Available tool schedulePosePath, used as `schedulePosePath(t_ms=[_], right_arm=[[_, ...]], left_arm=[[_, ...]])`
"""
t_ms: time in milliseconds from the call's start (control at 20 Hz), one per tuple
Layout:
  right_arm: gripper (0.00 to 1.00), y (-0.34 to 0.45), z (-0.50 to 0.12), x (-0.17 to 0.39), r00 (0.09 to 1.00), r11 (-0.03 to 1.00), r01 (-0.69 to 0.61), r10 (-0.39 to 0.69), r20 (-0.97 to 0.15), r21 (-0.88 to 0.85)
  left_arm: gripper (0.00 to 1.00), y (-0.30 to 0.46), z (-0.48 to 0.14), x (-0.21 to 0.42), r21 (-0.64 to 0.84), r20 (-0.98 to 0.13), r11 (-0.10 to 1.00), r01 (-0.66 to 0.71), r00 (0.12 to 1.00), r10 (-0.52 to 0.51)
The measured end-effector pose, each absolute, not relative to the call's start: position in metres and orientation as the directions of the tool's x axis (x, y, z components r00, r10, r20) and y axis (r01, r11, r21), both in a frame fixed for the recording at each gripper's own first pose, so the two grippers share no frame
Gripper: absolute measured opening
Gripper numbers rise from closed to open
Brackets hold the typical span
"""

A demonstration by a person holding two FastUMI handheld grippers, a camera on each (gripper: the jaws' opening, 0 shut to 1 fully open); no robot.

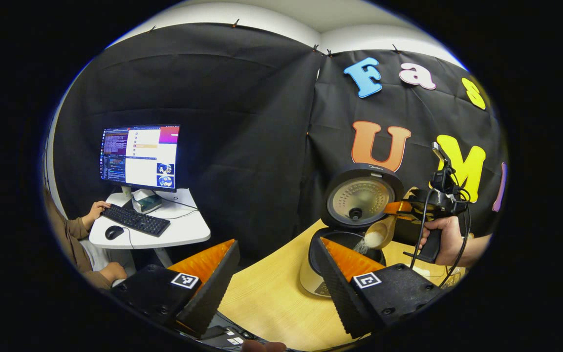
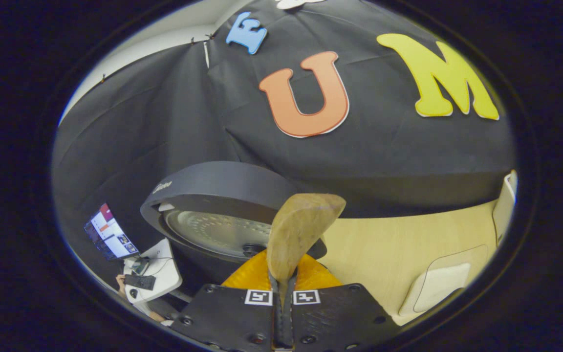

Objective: Close the left gripper, press the button to open the rice cooker; take a wooden spoon from the chopstick holder with the right hand, scoop a spoonful of rice and pour it into the rice cooker, then put the wooden spoon back into the chopstick holder.

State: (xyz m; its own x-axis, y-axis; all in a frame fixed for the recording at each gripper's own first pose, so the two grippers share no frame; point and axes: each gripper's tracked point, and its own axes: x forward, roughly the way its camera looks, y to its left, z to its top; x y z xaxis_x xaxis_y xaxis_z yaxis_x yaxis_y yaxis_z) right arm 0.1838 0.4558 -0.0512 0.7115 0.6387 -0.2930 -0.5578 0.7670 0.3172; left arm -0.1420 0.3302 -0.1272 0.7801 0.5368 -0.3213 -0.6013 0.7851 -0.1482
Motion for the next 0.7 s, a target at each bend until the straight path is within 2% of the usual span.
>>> schedulePosePath(t_ms=[300, 700], right_arm=[[0.01, 0.467, -0.040, 0.174, 0.757, 0.782, -0.621, 0.615, -0.222, 0.050], [0.01, 0.485, -0.023, 0.149, 0.764, 0.708, -0.633, 0.637, -0.104, -0.312]], left_arm=[[0.99, 0.334, -0.128, -0.147, -0.164, -0.318, 0.774, -0.612, 0.776, 0.546], [0.99, 0.335, -0.132, -0.148, -0.196, -0.319, 0.759, -0.620, 0.773, 0.549]])
